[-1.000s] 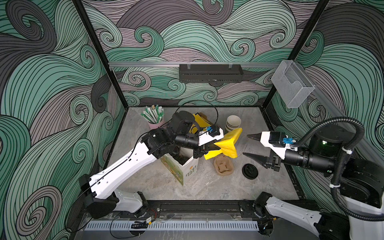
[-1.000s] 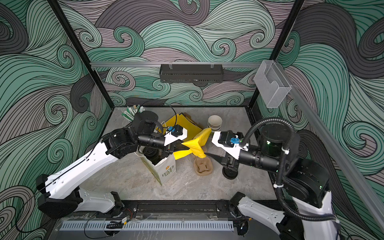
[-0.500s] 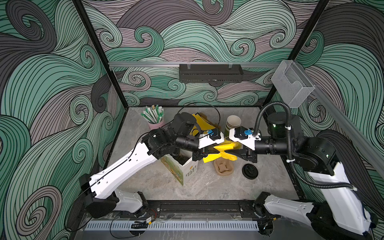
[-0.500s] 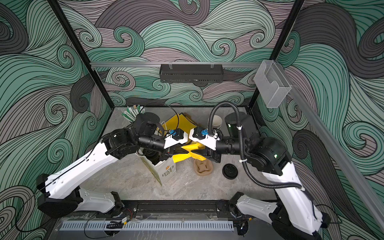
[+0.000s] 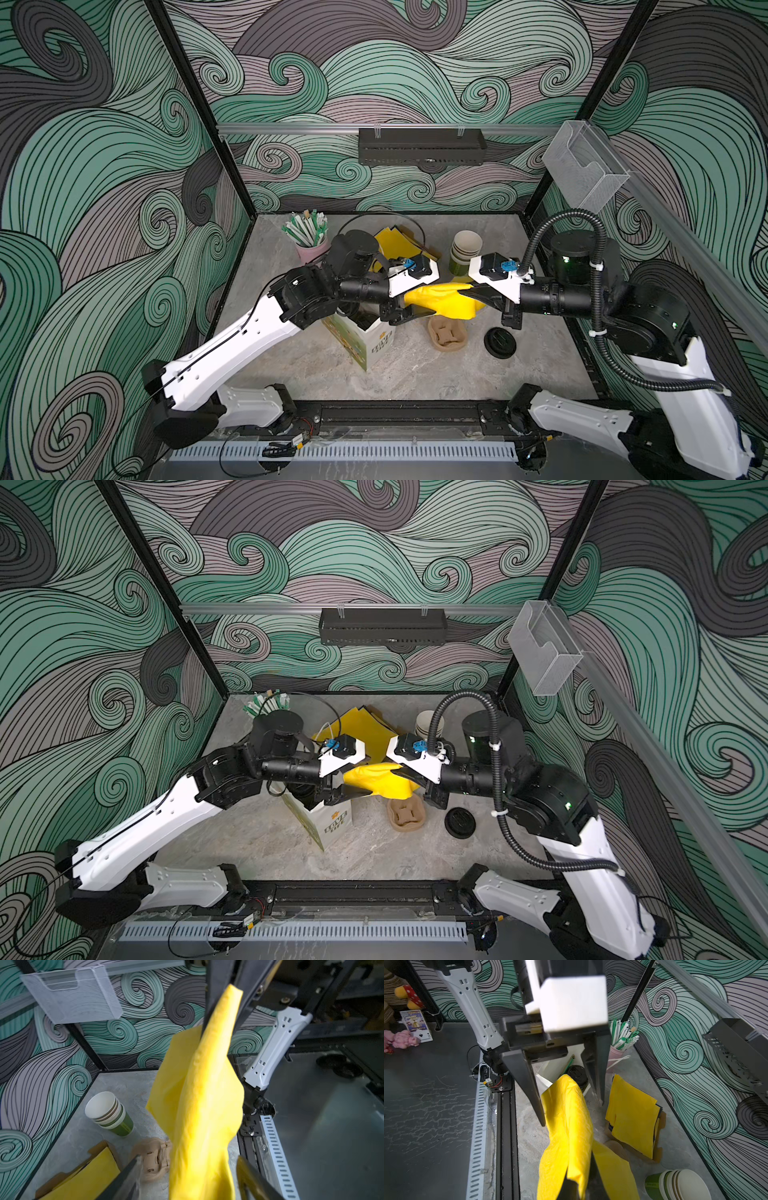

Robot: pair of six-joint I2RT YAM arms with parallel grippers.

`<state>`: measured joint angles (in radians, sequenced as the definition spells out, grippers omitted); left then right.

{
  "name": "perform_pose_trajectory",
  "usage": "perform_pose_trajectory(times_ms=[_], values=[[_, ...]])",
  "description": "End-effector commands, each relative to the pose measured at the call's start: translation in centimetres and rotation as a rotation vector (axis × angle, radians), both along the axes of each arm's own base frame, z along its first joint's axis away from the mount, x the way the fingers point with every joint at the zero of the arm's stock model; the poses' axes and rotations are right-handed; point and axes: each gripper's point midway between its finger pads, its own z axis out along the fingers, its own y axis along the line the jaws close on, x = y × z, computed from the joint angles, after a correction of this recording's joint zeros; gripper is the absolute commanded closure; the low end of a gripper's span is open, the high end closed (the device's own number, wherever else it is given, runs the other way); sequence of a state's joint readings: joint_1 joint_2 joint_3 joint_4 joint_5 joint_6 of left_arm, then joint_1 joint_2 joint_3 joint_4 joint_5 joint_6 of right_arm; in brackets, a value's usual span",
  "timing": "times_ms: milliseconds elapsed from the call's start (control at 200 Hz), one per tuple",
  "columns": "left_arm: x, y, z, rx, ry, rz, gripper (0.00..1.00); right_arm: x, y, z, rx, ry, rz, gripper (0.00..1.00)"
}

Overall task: Pack the takeout coffee
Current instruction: 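Hold the napkin with both grippers and fold it between them, then lower the napkin into the white bag with the right gripper while the left withdraws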

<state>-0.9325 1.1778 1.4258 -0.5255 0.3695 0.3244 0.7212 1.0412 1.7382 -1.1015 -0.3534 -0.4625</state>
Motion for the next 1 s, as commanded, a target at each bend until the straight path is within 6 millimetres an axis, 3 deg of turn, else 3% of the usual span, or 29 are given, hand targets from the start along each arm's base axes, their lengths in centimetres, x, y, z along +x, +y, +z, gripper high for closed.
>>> perform_pose_trajectory(times_ms=[0,90,210,395,505,595,990], values=[[3.9,5.5,7.7,-0.287,-0.104,0.412,0.24,1.3,0.6,2.8,0.149,0.03,-0.096,1.0],[5.6,13.1,10.7,-0.474,-0.14,0.761,0.24,2.0,2.3,3.8,0.22,0.076,-0.106,1.0],[5.5,22.1,10.5,-0.571,-0.129,1.125,0.25,3.0,5.8,2.8,0.218,0.134,-0.103,1.0],[3.9,29.1,6.7,-0.65,-0.002,1.399,0.25,5.1,10.9,0.8,0.226,0.213,-0.164,1.0],[3.1,31.4,4.1,-0.723,0.078,1.491,0.28,6.8,12.5,-1.7,0.148,0.223,-0.278,1.0],[2.8,31.8,2.8,-0.751,0.113,1.502,0.29,7.7,13.6,-3.3,0.125,0.246,-0.342,1.0],[2.3,32.0,1.9,-0.698,0.117,1.479,0.29,9.1,19.2,-10.5,-0.03,0.312,-0.449,1.0]])
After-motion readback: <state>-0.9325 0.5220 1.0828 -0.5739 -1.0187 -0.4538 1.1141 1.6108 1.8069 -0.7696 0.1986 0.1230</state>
